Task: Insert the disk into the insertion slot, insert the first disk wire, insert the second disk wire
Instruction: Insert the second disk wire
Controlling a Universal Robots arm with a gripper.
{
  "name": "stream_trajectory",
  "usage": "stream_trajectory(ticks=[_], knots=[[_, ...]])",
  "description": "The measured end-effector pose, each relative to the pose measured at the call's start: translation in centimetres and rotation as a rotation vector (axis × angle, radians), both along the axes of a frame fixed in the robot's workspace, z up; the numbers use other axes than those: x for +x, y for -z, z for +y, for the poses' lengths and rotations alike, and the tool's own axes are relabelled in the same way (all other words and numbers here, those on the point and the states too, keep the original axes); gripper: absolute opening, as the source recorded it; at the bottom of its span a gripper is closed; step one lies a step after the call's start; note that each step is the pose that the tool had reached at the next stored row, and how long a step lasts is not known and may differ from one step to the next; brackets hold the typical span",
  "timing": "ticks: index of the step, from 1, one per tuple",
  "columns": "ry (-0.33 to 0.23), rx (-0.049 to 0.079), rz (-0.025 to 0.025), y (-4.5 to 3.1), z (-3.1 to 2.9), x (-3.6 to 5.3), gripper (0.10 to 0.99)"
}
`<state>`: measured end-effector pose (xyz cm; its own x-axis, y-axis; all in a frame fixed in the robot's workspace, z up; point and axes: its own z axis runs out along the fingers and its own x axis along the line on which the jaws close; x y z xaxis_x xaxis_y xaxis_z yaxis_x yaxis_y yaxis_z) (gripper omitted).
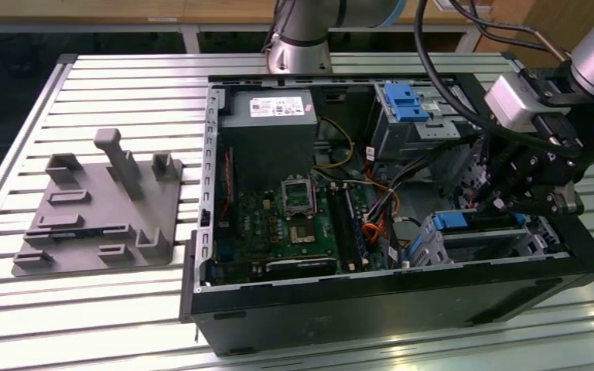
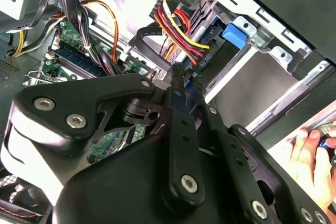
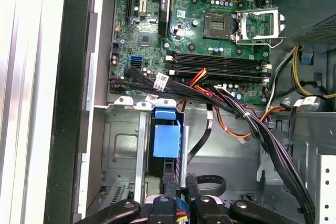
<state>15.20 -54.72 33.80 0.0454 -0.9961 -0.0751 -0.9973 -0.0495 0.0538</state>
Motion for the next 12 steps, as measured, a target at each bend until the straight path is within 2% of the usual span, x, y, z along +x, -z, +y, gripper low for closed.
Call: stream_trajectory(ticks=[5, 12], knots=[[0.0, -0.001, 0.0, 0.14, -0.19, 0.0, 0.196], [0.0, -0.001, 0.0, 0.34, -0.05, 0.0, 0.196]])
